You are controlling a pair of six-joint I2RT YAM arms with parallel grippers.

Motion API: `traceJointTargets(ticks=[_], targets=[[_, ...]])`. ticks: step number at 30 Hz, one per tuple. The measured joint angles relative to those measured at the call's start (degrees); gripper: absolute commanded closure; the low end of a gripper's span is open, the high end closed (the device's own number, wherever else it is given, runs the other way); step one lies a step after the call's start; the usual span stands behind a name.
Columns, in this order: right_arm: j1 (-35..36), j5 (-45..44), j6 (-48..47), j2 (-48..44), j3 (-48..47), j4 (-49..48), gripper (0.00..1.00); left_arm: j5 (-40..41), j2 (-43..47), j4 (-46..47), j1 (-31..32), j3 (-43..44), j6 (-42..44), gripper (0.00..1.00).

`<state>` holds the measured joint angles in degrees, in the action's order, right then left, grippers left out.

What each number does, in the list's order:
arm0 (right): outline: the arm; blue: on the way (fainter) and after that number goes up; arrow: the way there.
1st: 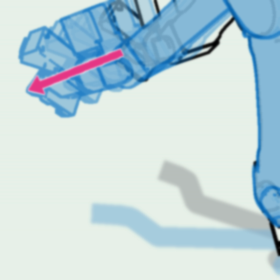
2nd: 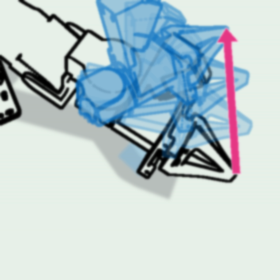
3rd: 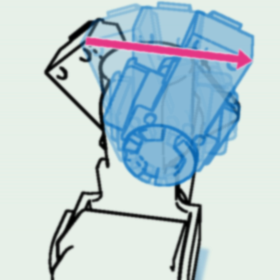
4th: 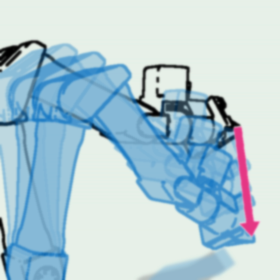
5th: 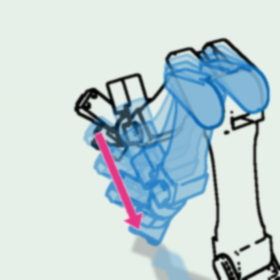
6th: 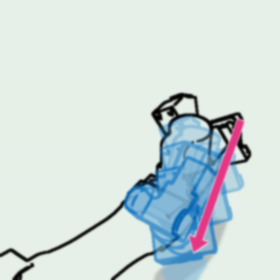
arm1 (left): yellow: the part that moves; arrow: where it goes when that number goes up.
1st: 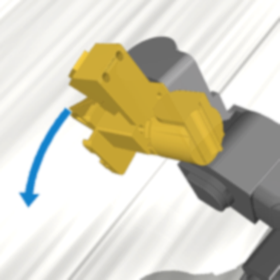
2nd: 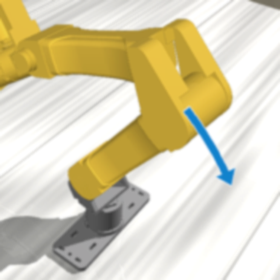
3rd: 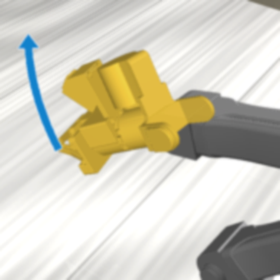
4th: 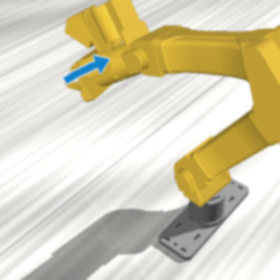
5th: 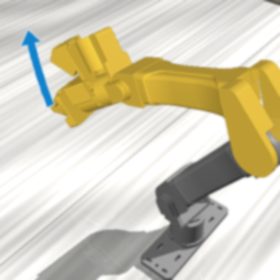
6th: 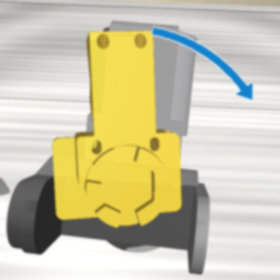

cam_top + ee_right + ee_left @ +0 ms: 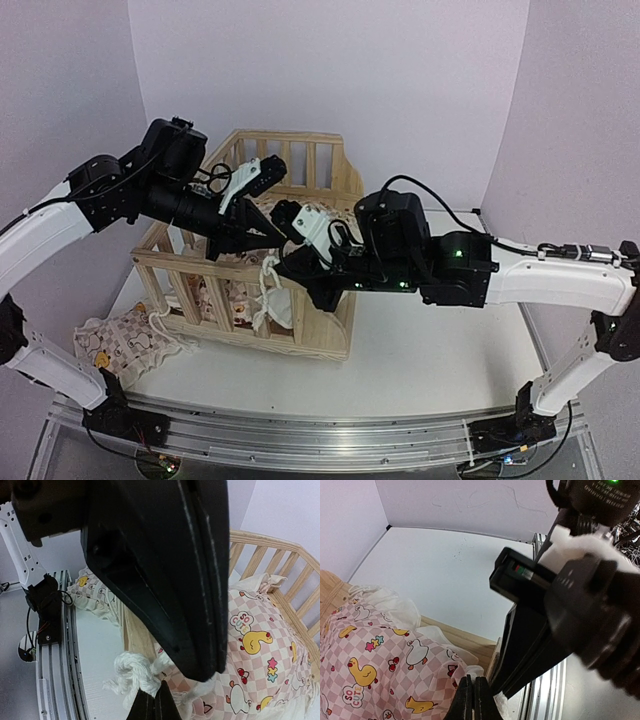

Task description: Set up the pet bed

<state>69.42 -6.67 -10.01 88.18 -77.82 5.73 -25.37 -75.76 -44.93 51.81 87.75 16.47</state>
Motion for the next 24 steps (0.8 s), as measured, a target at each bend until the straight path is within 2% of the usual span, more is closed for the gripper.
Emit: traceJointTargets(ticks=[7, 19, 24], targets=[[-1.5, -1.01, 1.58, 1.8, 0.83, -6.21, 1.0, -1.58, 1.47, 0.65, 0.0, 0.13, -0.06, 1.0], [-2.66, -0.58, 10.33, 3.05, 5.35, -19.41, 1.0, -4.08, 1.76, 1.44, -0.15, -0.98, 0.44, 0.98], [-2.9, 0.47, 12.15, 3.12, 8.07, -25.77, 1.0, -7.46, 1.8, 1.25, -0.31, -1.27, 3.24, 0.53]])
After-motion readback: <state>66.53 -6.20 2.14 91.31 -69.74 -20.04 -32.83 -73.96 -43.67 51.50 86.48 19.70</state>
